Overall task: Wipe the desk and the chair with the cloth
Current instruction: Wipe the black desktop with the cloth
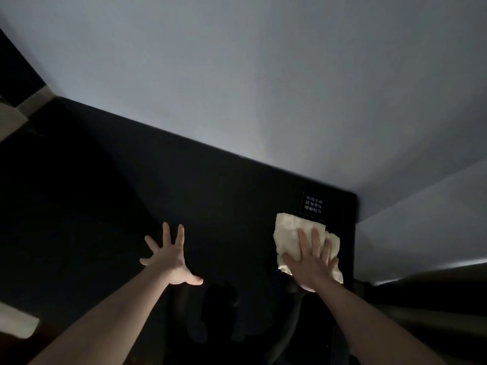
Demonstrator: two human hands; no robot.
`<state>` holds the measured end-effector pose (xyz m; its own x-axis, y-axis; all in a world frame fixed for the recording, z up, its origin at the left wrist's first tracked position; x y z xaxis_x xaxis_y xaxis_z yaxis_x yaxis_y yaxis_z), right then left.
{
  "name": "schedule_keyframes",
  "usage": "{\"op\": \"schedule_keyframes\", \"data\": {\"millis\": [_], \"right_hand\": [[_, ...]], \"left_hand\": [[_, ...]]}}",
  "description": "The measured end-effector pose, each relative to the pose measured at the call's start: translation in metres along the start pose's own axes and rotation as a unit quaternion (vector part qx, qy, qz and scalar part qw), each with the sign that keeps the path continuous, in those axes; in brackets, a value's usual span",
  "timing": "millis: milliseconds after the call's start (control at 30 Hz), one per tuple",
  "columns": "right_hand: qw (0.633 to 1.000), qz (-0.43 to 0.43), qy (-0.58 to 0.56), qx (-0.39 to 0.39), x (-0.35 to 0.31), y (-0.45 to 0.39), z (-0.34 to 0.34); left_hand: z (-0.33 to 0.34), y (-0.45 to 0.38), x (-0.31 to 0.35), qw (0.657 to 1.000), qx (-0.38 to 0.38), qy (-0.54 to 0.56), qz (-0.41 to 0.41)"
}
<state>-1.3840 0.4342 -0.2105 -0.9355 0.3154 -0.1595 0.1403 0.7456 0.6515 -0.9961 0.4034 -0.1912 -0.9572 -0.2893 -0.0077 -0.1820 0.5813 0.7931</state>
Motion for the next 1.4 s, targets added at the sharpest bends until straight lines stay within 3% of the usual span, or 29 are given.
{"op": "schedule_keyframes", "data": {"millis": [200,500,867,1033,1167,1267,1400], "right_hand": [[0.997,-0.004,0.014,0.077,0.033,-0.033,-0.03],[0.99,0.029,-0.04,0.131,0.031,-0.098,-0.091],[0.992,0.027,-0.048,0.11,0.035,-0.067,-0.065],[0.99,0.061,-0.055,0.115,0.028,-0.017,-0.015],[0.981,0.136,-0.102,0.092,0.004,0.004,0.011],[0.975,0.168,-0.121,0.078,-0.03,0.008,0.03],[0.972,0.19,-0.123,0.062,-0.103,0.018,0.059]], "left_hand": [[0.003,-0.002,0.017,0.999,0.008,0.015,-0.034],[0.001,-0.015,0.014,0.999,0.032,0.026,-0.031],[-0.002,-0.008,0.02,0.999,0.037,0.015,-0.02],[0.001,0.007,0.008,0.995,0.073,-0.018,0.064],[-0.022,0.01,-0.055,0.989,0.114,0.004,0.098],[-0.053,-0.005,-0.143,0.989,0.138,0.02,0.05],[-0.064,-0.026,-0.261,0.995,0.099,0.004,-0.018]]}}
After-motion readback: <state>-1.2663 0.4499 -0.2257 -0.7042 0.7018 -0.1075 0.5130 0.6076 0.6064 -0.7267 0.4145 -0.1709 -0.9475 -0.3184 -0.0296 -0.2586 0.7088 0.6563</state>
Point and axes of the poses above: each hand's wrist, its own y-axis away from the middle knuckle, its own z-axis out of the palm, x = y × z, the point moved 10 cm from there along -y, towards the middle knuckle, and after that the axes turned 6 degrees about -z, right-handed, at the moved point
